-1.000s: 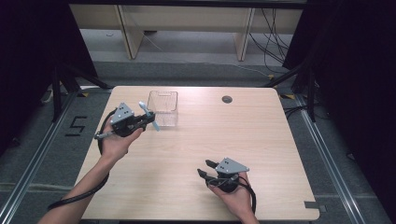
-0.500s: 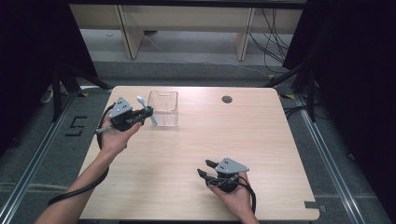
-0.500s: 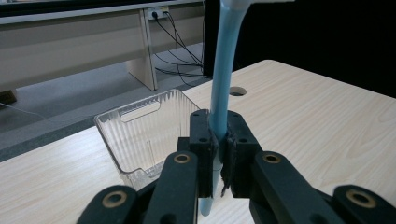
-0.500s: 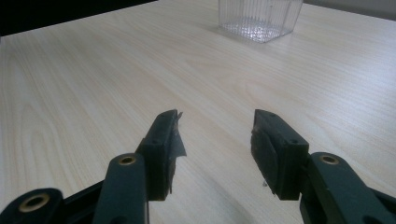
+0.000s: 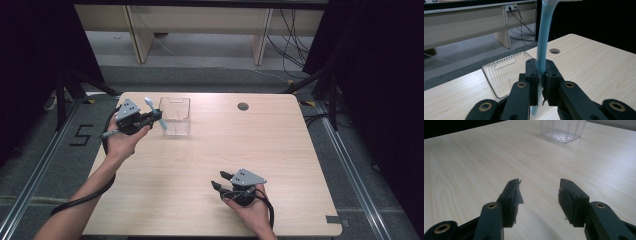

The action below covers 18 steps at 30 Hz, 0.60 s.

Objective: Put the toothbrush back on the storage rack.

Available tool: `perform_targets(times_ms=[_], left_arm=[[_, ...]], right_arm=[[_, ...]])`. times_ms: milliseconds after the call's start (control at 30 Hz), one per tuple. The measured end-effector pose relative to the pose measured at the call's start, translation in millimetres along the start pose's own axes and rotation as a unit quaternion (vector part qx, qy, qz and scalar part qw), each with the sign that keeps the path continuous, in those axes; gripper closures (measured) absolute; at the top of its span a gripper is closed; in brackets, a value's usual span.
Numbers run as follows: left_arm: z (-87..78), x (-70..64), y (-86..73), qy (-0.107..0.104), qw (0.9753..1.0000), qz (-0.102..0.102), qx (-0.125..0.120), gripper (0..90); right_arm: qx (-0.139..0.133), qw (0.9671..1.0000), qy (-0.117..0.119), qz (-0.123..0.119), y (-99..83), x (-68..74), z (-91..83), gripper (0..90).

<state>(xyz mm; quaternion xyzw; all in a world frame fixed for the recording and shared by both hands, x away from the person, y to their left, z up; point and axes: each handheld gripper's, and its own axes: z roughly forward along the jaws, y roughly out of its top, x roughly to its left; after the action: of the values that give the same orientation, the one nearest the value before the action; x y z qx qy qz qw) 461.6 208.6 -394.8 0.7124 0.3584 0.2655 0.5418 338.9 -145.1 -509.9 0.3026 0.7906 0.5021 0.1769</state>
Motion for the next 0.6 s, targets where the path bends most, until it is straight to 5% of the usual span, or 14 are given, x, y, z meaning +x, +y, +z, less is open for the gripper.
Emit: perform_targets(times_ms=[600], left_arm=[[0.2, 9.3, 12.4, 0.012, 0.9999, 0.005, -0.004, 83.0]], right_arm=[[0.002, 1.0, 0.0, -0.001, 0.6, 0.1, 0.2, 51.8]])
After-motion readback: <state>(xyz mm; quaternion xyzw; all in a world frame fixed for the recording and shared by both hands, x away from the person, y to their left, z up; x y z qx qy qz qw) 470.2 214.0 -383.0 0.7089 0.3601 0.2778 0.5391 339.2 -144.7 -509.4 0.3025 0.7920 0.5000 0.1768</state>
